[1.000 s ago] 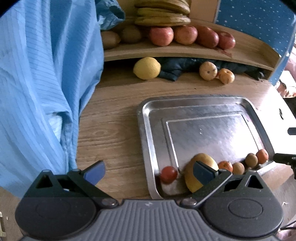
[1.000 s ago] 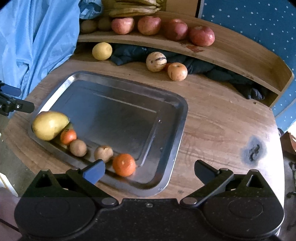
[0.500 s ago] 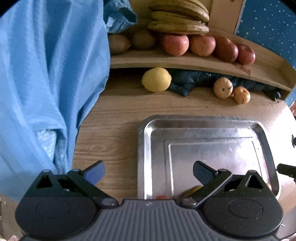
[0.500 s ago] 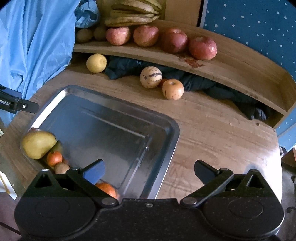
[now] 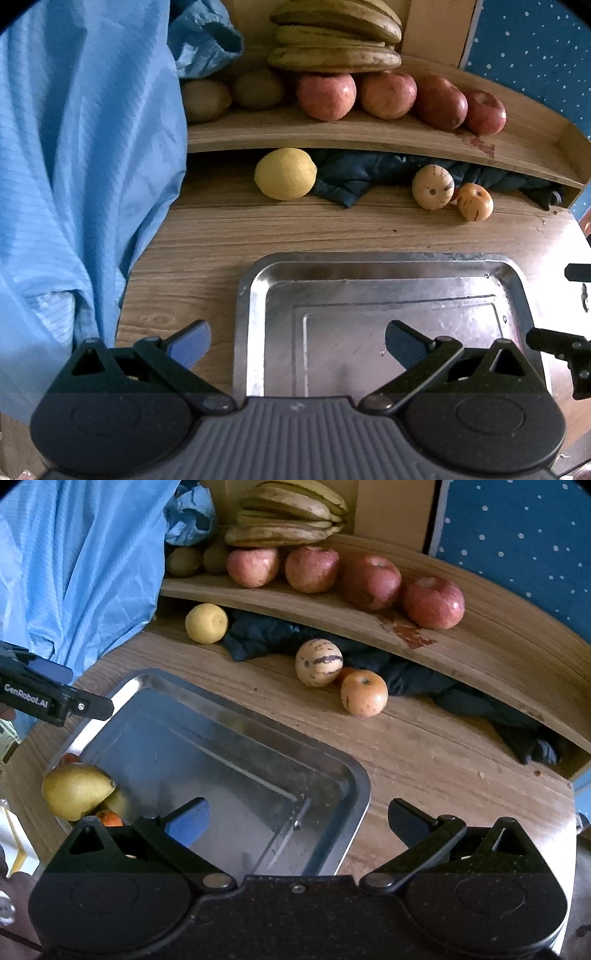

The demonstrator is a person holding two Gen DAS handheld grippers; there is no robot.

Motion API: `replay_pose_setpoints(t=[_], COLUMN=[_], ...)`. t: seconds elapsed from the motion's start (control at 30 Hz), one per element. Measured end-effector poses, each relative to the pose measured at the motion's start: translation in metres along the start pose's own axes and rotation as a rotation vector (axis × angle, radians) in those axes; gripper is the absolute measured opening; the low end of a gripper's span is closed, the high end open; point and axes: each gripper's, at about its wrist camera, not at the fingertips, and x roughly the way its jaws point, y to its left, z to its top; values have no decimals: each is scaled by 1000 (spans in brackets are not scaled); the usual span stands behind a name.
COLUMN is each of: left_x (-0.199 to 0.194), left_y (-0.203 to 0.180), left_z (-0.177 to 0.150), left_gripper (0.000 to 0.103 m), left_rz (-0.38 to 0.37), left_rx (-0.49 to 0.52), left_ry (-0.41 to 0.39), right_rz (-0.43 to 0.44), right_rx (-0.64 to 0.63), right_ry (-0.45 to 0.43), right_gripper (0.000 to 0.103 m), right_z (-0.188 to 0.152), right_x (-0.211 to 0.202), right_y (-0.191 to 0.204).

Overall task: Organize fruits
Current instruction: 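Lift both open tools away from the tray toward the shelf, then move the left tool to the striped squash while the right tool approaches the orange-brown fruit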

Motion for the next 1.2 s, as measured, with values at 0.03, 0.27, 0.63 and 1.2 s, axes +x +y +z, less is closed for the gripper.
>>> replay_pose_setpoints(t=[0.03,0.27,0.63,1.2], left_x=[2,11,27,55], left_y=[-2,-14,-36,-68], left_z=[2,16,35,58], left_gripper=[103,103,103,103], left_rz=[1,3,-12,-15], left_rx=[1,-1,16,66], left_ry=[2,16,25,51], right_rz=[3,36,68,39], right_rx=[-1,3,31,94], right_ry=[-1,3,-3,-29], right_gripper=[102,102,102,102], right_z=[1,14,30,36], right_x=[1,13,26,45], right_y=[-1,-11,-26,-61])
